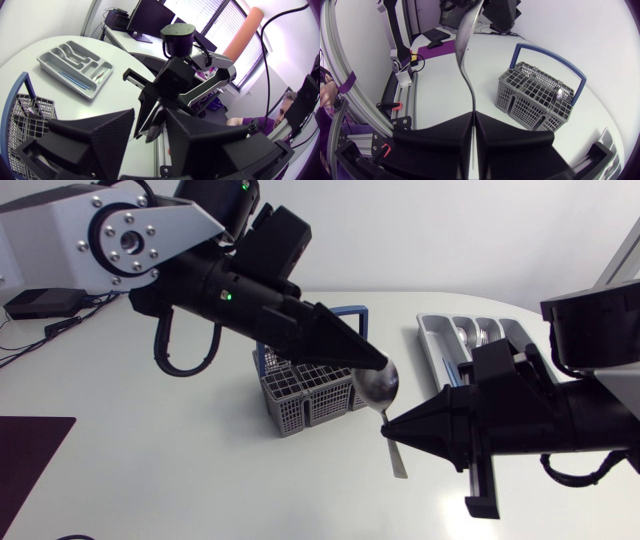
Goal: Unload the cutlery basket into the drawer organizer.
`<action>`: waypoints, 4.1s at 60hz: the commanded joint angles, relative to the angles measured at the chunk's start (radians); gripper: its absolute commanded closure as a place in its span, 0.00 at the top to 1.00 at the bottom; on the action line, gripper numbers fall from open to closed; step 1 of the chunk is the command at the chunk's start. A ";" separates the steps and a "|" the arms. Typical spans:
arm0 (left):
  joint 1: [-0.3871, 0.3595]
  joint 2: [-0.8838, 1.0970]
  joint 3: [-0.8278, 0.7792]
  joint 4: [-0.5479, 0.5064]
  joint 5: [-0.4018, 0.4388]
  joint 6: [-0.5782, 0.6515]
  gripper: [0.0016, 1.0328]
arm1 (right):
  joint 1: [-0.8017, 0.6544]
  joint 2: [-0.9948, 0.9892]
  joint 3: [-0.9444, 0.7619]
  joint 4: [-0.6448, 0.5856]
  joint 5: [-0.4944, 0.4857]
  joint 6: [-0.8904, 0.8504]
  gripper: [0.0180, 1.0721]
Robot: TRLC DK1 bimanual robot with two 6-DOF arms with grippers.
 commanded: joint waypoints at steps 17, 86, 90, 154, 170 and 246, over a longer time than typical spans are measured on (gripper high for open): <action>0.056 -0.015 0.060 0.011 -0.056 -0.085 0.95 | -0.020 -0.041 -0.035 -0.015 0.199 -0.080 0.05; 0.018 0.204 0.242 -0.198 -0.428 -0.390 0.90 | 0.488 0.280 -0.267 0.795 1.569 -0.386 0.05; 0.017 0.212 0.252 -0.204 -0.435 -0.392 0.89 | 0.502 0.315 -0.259 0.824 1.606 -0.400 0.05; -0.028 0.324 0.324 -0.257 -0.435 -0.439 0.37 | 0.526 0.415 -0.233 1.007 1.721 -0.497 0.05; -0.029 0.321 0.322 -0.261 -0.422 -0.439 0.31 | 0.526 0.426 -0.231 1.016 1.723 -0.498 0.05; -0.003 0.296 0.431 -0.351 -0.445 -0.245 0.04 | 0.347 0.024 -0.225 0.523 1.232 -0.264 0.95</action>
